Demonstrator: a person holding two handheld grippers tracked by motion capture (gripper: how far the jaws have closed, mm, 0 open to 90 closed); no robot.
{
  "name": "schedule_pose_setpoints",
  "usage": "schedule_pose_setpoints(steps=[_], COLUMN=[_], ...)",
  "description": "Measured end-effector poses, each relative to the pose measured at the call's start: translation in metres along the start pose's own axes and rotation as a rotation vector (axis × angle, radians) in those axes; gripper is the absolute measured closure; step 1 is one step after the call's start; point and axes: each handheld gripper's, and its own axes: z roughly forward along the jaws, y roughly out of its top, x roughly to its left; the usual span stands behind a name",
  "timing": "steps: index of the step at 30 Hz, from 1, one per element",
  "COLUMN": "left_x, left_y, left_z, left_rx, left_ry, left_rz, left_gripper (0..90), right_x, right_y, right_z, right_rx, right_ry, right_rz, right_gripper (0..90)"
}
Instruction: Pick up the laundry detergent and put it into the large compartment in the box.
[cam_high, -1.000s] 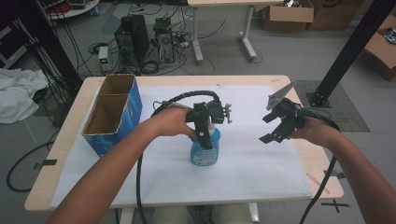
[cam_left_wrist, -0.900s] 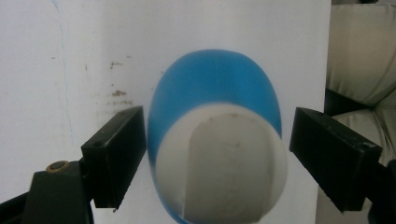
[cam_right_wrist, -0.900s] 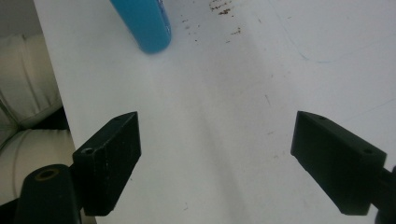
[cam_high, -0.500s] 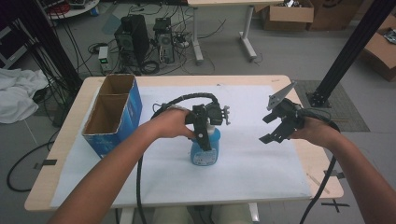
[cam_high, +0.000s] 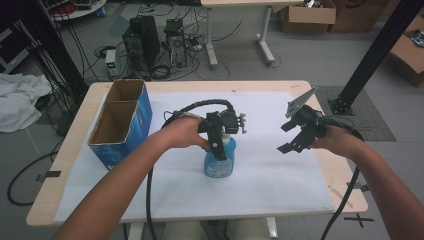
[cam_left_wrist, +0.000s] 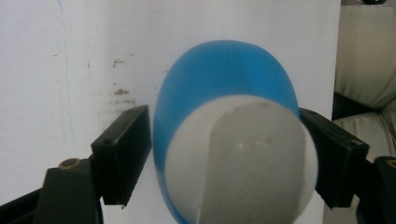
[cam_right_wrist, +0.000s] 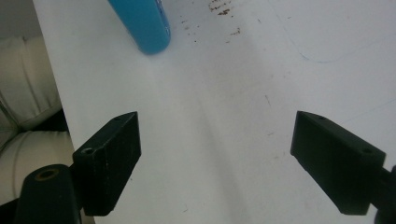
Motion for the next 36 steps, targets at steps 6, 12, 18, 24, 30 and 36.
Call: schedule_pose_setpoints(steps=[6,12,18,24,30,36], left_x=[-0.0001,0.0001,0.0005,0.0005,0.0015,0.0006], left_y=[-0.0001,0.0,-0.0003,-0.0012,-0.001,-0.0012], left_z=[0.0001,0.0003,0.0006,0.001,0.0004,0.0004], left_rx=[-0.002,-0.004,-0.004,-0.005,-0.007,-0.012], left_ry=[0.003,0.007,0.008,0.004,0.015,0.014], left_rz=[0.003,0.007,0.008,0.001,0.006,0.008], left_gripper=[26.7,27.8,29.4,32.9,33.0,35.2], right_x=[-0.0002,-0.0003,-0.0004,-0.0007,-0.0007,-0.0005], right_y=[-0.0002,0.0,-0.0001,-0.0003,-0.0002,-0.0005], right_z=[0.0,0.0003,0.0009,0.0007,0.0007,0.0016], right_rx=[0.0,-0.005,-0.004,-0.003,-0.002,-0.001], right_ry=[-0.001,-0.001,0.0,0.0,0.002,0.005], right_rz=[0.002,-0.001,-0.001,0.002,0.003,0.005], right_gripper=[16.0,16.0,16.0,16.0,16.0,16.0])
